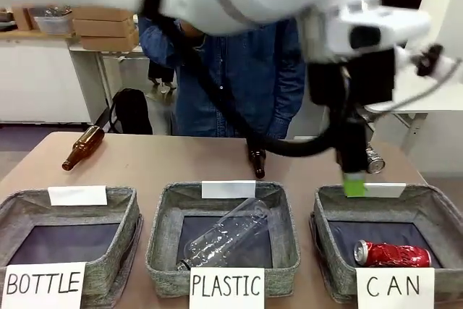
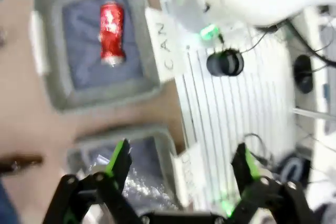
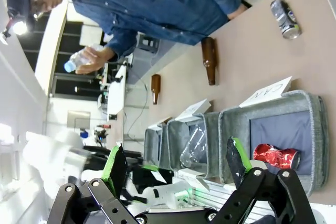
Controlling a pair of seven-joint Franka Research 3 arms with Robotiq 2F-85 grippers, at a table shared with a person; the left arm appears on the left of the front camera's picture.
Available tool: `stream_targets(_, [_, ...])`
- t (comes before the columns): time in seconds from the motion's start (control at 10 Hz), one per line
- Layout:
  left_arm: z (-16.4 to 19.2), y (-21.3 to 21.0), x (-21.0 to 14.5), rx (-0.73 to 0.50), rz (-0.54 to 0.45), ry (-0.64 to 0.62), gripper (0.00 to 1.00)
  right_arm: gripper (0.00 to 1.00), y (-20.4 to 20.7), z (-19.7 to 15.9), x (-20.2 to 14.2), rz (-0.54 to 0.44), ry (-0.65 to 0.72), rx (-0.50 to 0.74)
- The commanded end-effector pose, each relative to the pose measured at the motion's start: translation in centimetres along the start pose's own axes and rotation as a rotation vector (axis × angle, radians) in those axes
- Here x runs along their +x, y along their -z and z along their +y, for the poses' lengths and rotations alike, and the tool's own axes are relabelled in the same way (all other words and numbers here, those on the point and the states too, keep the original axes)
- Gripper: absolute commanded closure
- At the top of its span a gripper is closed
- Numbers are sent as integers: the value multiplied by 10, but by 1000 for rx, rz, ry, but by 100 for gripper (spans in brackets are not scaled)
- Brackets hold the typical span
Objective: Sort the can waste into the basket.
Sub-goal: Pick up the can waste from the table and place it in the right Fabric basket.
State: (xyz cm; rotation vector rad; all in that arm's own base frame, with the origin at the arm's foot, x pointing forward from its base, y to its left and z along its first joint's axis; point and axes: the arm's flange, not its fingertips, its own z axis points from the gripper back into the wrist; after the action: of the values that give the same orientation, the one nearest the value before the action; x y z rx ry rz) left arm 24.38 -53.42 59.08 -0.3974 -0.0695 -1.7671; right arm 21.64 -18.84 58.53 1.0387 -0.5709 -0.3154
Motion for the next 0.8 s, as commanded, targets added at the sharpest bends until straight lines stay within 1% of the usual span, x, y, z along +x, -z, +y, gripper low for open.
stream_targets(0.0, [-59, -30, -73, 115, 74, -219, 0, 0, 49, 15, 6, 122, -25, 6])
stream_targets(0.1, [-75, -53, -105, 120, 89, -334, 0, 0, 77, 25, 7, 190, -38, 14])
stream_targets(0.3, [-95, -98, -184, 105, 49, -578, 0, 0, 129, 50, -3, 353, -116, 10])
stream_targets(0.4, [-96, -116, -226, 54, -23, -664, 0, 0, 150, 61, -12, 412, -142, 28])
stream_targets(0.5, [-89, -127, -274, -12, -96, -784, 0, 0, 170, 70, -23, 476, -161, 60])
stream_targets(0.6, [-78, -129, -325, -91, -200, -886, 0, 0, 189, 77, -35, 521, -160, 108])
stream_targets(0.7, [-68, -124, -386, -144, -412, -980, 0, 0, 208, 85, -47, 520, -158, 149])
